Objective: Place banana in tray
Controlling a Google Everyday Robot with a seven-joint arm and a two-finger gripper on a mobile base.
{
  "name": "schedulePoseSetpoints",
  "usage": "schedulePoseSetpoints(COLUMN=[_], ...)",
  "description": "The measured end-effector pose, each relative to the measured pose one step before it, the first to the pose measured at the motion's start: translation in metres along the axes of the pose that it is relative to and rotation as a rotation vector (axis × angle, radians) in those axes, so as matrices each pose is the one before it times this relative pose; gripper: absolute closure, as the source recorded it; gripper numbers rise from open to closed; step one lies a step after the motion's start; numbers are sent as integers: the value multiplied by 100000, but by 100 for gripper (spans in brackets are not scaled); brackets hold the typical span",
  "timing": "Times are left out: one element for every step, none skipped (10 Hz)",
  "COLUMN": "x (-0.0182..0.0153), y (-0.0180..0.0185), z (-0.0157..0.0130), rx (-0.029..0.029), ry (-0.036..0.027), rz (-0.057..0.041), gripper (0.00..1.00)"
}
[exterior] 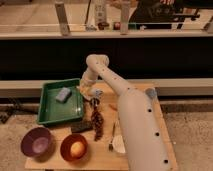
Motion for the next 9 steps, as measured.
schedulePoseSetpoints(x=[206, 5, 147, 6, -96, -46, -245, -842, -1437], y=[-20, -135, -46, -198, -152, -164, -335, -516, -560], z=[-13, 36, -20, -334, -763, -959, -1574, -1609, -1575], rx=[-206, -302, 73, 675, 1976, 1973, 3119, 3060, 3526], ry=[71, -123, 362, 1041, 1900, 1397, 1066, 172, -945], rz=[165, -94, -51, -683, -900, -606, -1053, -1928, -3549], gripper=[77, 90, 93, 94, 94, 93, 87, 83, 82])
